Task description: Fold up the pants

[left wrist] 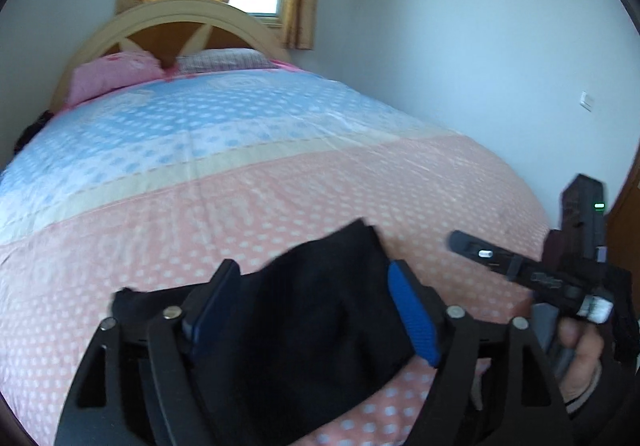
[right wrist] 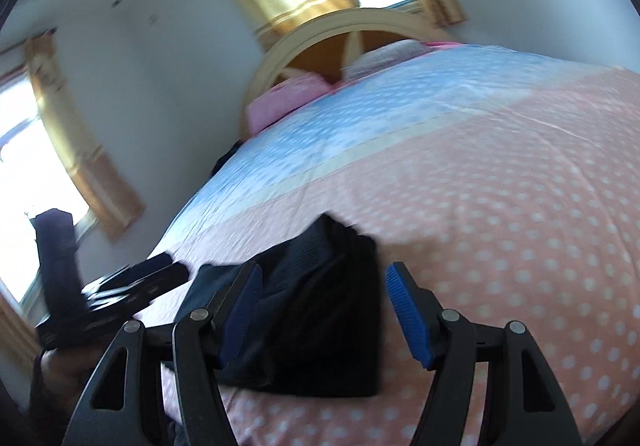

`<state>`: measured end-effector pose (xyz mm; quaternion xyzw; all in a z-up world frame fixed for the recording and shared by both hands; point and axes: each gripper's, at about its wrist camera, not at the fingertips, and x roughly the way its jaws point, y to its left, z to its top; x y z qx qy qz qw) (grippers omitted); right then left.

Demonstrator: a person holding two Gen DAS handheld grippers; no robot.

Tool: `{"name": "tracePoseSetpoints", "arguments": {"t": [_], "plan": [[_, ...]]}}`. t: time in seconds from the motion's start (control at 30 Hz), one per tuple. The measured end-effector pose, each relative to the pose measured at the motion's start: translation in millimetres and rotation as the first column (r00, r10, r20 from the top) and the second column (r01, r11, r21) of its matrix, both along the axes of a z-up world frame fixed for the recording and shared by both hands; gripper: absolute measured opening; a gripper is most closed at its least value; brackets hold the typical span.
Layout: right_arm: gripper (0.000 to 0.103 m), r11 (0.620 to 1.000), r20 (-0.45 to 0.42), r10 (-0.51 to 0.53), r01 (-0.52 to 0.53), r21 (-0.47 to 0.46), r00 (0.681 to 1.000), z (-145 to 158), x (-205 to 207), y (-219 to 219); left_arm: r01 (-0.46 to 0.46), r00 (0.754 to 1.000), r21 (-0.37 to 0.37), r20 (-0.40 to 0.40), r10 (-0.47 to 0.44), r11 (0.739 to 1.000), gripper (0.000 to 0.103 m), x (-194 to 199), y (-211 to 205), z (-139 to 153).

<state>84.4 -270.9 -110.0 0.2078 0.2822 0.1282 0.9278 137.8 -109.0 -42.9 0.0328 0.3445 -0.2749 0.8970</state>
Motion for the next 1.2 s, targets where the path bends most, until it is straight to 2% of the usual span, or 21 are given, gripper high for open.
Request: {"name": "tracePoseSetpoints", "arguments": {"t": [0.1,0.17,0.2,0.23,0.3,0.47,0.57,0.67,0.73,0.8,0.87,0.9,0.97,1.0,1.03,1.1,1.2], "plan": [[0.066,0.993,-0.057,0.014,-0.021,-0.115,0.998,-7,5,26,-0.107,0.994,0.07,0.023,0.105,0.992,0.083,10,27,-16],[0.053,0.996,-0.137,0.022,-0.034,-0.087,0.99,-20,13,25,-0.165,0.986,0.106,0.024,0.164,0.981,0.083,17,43,-29],[0.033,0.995,-0.174,0.017,-0.033,-0.091,0.985,-26,15,23,-0.179,0.984,0.109,0.02,0.178,0.978,0.083,19,49,-33],[0.023,0.994,-0.192,-0.004,-0.016,-0.104,0.981,-30,15,19,-0.201,0.979,0.106,0.008,0.202,0.974,0.084,23,57,-40],[0.022,0.998,-0.216,-0.011,-0.003,-0.064,0.976,-36,14,8,-0.229,0.973,0.092,-0.008,0.231,0.969,0.09,30,66,-50],[0.022,0.999,-0.258,-0.031,0.027,-0.017,0.966,-51,12,-3,-0.279,0.958,0.091,-0.042,0.284,0.956,0.095,40,80,-71],[0.029,0.999,-0.248,-0.038,0.035,-0.018,0.968,-47,9,-5,-0.276,0.956,0.094,-0.077,0.284,0.956,0.097,40,84,-86],[0.042,0.992,-0.154,-0.09,0.075,-0.102,0.984,-21,3,3,-0.275,0.955,0.069,-0.096,0.281,0.959,0.097,36,91,-90],[0.056,0.994,-0.064,-0.063,0.057,-0.091,0.996,-1,8,11,-0.279,0.955,0.064,-0.089,0.284,0.958,0.097,34,93,-86],[0.058,0.991,-0.021,-0.026,0.023,-0.132,0.999,15,24,25,-0.288,0.954,0.064,-0.069,0.292,0.955,0.097,33,95,-82],[0.058,0.971,-0.028,-0.05,0.042,-0.234,0.998,18,41,36,-0.295,0.953,0.063,-0.057,0.298,0.954,0.097,33,96,-78],[0.058,0.965,-0.049,-0.076,0.061,-0.255,0.996,16,51,37,-0.294,0.953,0.063,-0.057,0.298,0.954,0.097,34,96,-78],[0.058,0.985,-0.177,-0.08,0.05,-0.167,0.981,-4,76,25,-0.294,0.953,0.07,-0.054,0.298,0.953,0.097,33,95,-78],[0.051,0.989,-0.216,-0.082,0.052,-0.141,0.973,-10,82,19,-0.293,0.953,0.076,-0.055,0.298,0.953,0.097,33,95,-79],[0.03,0.991,-0.243,-0.085,0.057,-0.12,0.966,-18,84,14,-0.294,0.953,0.077,-0.056,0.298,0.953,0.097,34,94,-80],[0.012,0.995,-0.228,-0.065,0.046,-0.09,0.971,-22,78,9,-0.295,0.952,0.078,-0.063,0.3,0.952,0.097,36,95,-82],[0.01,0.994,-0.207,-0.092,0.077,-0.078,0.974,-22,68,-1,-0.296,0.952,0.075,-0.064,0.301,0.952,0.097,36,96,-83]]}}
